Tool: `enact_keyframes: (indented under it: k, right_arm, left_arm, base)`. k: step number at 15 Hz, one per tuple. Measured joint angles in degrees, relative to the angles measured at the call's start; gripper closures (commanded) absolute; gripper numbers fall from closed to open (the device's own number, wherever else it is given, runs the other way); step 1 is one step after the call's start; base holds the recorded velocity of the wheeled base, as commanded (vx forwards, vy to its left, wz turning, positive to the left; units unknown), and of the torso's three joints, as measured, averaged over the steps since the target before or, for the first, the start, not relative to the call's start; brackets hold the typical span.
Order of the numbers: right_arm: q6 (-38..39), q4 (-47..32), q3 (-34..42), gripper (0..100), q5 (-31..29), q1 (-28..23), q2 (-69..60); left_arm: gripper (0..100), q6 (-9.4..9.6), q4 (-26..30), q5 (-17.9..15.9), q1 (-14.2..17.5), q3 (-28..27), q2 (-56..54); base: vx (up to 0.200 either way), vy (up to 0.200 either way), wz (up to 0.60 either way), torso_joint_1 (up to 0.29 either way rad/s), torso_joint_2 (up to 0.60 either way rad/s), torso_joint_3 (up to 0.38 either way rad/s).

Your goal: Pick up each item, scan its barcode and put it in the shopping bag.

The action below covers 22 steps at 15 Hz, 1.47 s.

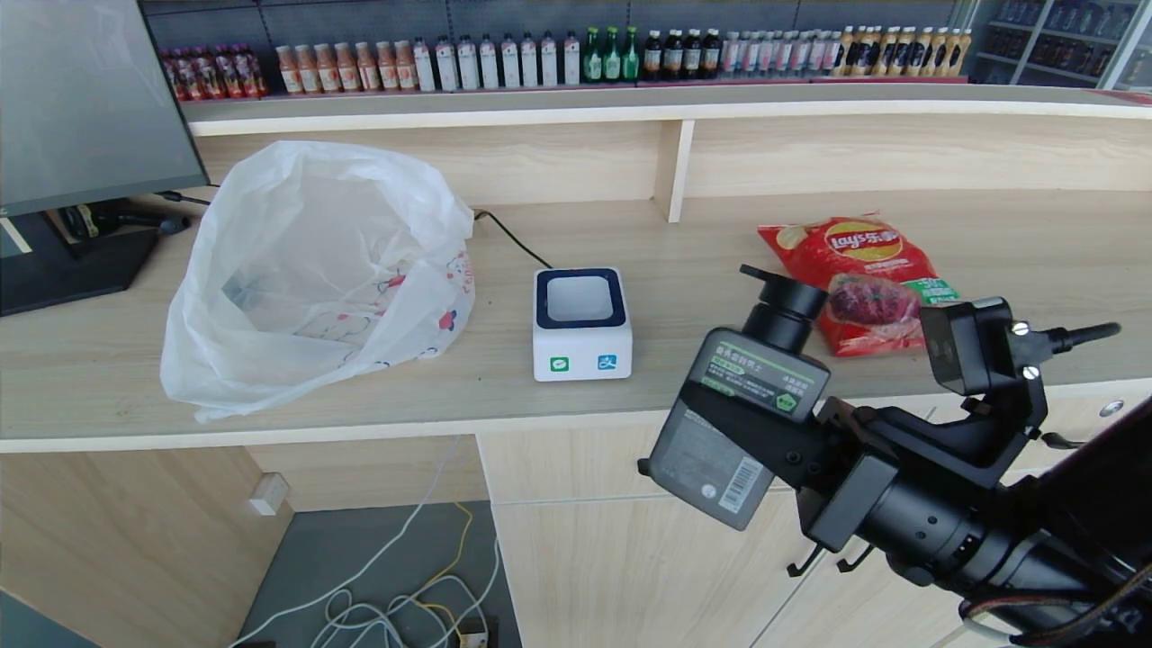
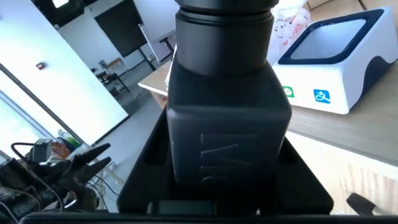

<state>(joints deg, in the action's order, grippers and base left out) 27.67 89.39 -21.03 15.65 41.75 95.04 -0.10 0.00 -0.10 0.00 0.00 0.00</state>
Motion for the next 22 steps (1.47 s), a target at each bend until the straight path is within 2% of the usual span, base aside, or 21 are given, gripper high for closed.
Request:
enact_keyframes:
  k: [5,9,10,15,22]
  right_arm:
    - [5.6,0.6,-4.3,100,5.4,1.4,4.0]
    - [6.9,0.6,-4.8,100,17.1,1.1,3.2]
    - [8.2,0.6,-5.2,100,18.2,1.1,2.9]
    - [15.7,0.6,-13.3,100,18.6,1.0,3.3]
    - [16.3,0.5,-15.5,100,18.6,1.7,5.3]
  left_arm:
    - [0,0.02,0.0,0.0,0.0,0.0,0.0]
    - [0,0.02,0.0,0.0,0.0,0.0,0.0]
    - [0,0.02,0.0,0.0,0.0,0.0,0.0]
    - [0,0.02,0.0,0.0,0.0,0.0,0.0]
    - [0,0.02,0.0,0.0,0.0,0.0,0.0]
  base:
    - [0.0,0.0,0.0,0.0,0.0,0.0]
    - [0.0,0.0,0.0,0.0,0.0,0.0]
    - [0.0,0.0,0.0,0.0,0.0,0.0]
    - [0.0,0.0,0.0,0.0,0.0,0.0]
    - [0.0,0.0,0.0,0.0,0.0,0.0]
